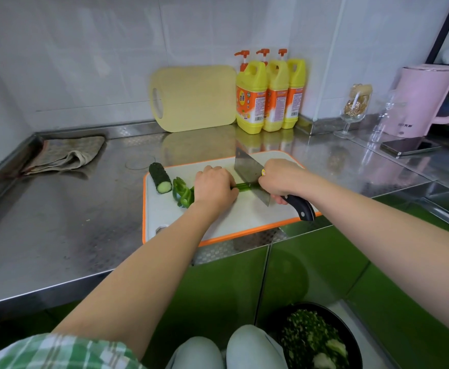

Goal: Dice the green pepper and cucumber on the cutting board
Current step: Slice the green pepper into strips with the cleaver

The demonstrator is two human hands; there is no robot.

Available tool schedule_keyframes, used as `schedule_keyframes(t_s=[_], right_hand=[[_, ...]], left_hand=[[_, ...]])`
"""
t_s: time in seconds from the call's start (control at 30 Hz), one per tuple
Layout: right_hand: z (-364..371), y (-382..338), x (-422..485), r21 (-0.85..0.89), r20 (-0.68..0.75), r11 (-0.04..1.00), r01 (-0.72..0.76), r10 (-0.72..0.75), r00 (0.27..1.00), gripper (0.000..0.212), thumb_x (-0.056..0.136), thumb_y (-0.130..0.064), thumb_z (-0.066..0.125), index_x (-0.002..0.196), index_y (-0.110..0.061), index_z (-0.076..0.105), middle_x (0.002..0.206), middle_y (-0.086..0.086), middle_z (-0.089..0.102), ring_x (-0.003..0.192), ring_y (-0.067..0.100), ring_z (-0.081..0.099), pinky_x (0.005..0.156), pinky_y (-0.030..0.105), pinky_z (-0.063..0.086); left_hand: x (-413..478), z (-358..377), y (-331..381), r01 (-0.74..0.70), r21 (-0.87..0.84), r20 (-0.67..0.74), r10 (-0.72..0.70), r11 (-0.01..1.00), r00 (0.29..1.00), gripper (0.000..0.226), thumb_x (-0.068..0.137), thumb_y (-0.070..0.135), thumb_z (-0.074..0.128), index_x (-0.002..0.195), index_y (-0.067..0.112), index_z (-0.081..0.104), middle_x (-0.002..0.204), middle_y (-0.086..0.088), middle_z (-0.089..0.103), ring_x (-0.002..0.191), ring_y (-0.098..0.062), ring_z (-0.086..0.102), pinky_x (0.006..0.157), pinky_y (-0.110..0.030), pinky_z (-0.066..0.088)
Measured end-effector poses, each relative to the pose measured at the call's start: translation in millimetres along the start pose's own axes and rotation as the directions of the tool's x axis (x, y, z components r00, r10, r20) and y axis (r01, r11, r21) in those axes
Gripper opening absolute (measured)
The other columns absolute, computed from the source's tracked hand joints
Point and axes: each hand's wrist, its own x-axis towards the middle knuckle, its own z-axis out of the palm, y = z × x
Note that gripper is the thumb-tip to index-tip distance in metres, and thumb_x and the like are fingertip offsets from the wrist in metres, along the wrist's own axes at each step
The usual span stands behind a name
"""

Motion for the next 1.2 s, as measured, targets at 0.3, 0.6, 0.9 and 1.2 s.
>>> schedule_keyframes(t_s=[0.3,0.6,0.9,1.2], right_hand=[[17,-5,14,0.048,-0.066,0.998,-0.045,0.048,0.997,0.025,0.085,-0.001,0.055,0.061,-0.002,0.061,0.035,0.004,0.052,0.047,0.021,0.052,0.057,0.024,0.048],[11,7,18,0.156,-0.132,0.987,-0.025,0.046,0.99,0.033,0.084,-0.002,0.045,0.052,-0.004,0.053,0.028,0.0,0.047,0.046,0.023,0.053,0.05,0.025,0.042],[9,-3,11,0.084,-0.028,0.996,0.014,-0.012,1.0,0.034,0.09,-0.004,0.045,0.057,-0.007,0.052,0.023,-0.004,0.041,0.045,0.017,0.049,0.045,0.021,0.039],[25,4,27,0.199,-0.205,0.979,0.03,0.011,0.979,0.041,0.093,-0.013,0.041,0.055,-0.005,0.052,0.034,0.004,0.052,0.043,0.024,0.055,0.059,0.027,0.051]], left_hand=[[-8,5,-1,0.048,-0.106,-0.048,-0.054,0.993,0.997,0.02,0.087,0.025,0.061,0.099,0.026,0.077,0.099,-0.004,0.068,0.098,-0.029,0.053,0.078,-0.033,0.036],[-10,11,-3,0.047,-0.077,-0.106,-0.055,0.996,0.993,0.022,0.089,0.035,0.057,0.093,0.026,0.077,0.098,-0.003,0.065,0.095,-0.029,0.051,0.079,-0.036,0.034],[-10,13,-3,0.08,-0.065,-0.118,-0.087,0.995,0.989,0.02,0.087,0.03,0.057,0.094,0.027,0.076,0.101,-0.002,0.066,0.098,-0.029,0.052,0.082,-0.036,0.034],[-11,13,-3,0.092,-0.108,-0.121,-0.105,0.99,0.987,0.019,0.086,0.028,0.058,0.09,0.027,0.076,0.098,-0.001,0.067,0.095,-0.028,0.053,0.082,-0.036,0.034]])
